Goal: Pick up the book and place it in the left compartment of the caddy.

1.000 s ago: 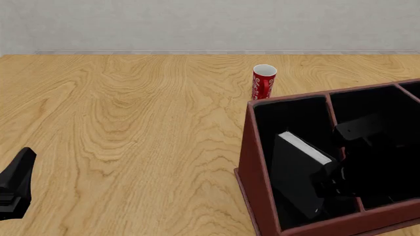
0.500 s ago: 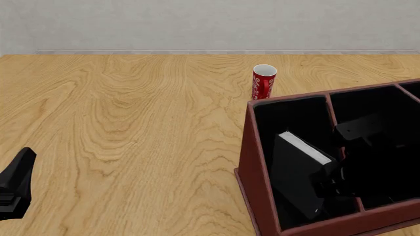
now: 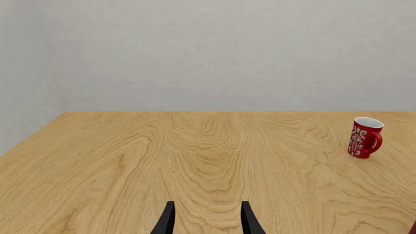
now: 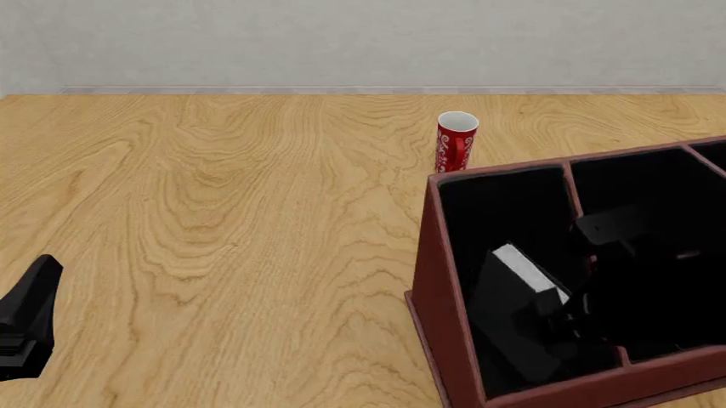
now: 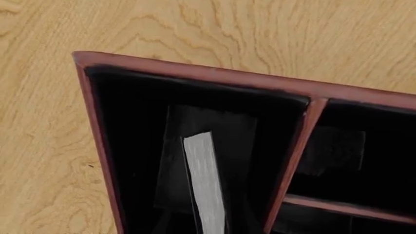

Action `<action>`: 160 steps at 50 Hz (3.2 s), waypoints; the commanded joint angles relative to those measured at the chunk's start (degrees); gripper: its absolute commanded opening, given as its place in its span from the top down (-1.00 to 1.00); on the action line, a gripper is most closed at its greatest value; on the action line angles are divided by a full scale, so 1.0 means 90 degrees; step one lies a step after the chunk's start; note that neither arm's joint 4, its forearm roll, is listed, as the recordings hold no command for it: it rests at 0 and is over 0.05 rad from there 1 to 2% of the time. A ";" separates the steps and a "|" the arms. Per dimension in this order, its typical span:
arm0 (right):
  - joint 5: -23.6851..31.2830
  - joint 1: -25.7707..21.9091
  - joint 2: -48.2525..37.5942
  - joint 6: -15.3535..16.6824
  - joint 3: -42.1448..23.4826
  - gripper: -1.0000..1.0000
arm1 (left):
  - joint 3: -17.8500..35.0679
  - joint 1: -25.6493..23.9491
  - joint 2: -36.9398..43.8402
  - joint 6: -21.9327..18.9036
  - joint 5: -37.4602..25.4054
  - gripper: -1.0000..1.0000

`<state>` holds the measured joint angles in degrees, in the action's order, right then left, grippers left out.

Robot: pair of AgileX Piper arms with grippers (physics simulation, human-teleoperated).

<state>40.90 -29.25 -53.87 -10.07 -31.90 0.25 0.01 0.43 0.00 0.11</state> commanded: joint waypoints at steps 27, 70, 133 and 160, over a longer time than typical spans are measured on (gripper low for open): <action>0.0317 0.0096 0.0159 0.0150 -0.0119 -1.00 | 0.0000 0.0000 0.0000 0.0000 0.0000 -1.00; 0.1165 0.0382 0.0649 0.0648 -0.0875 -1.00 | 0.0000 0.0000 0.0000 0.0000 0.0000 -1.00; 0.2504 0.0712 0.1754 0.1314 -0.2639 -1.00 | 0.0000 0.0000 0.0000 0.0000 0.0000 -1.00; 0.2885 0.0277 0.2258 0.1132 -0.3702 -1.00 | 0.0000 0.0000 0.0000 0.0000 0.0000 -1.00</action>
<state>65.83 -24.86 -34.71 0.88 -61.53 0.25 0.01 0.43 0.00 0.11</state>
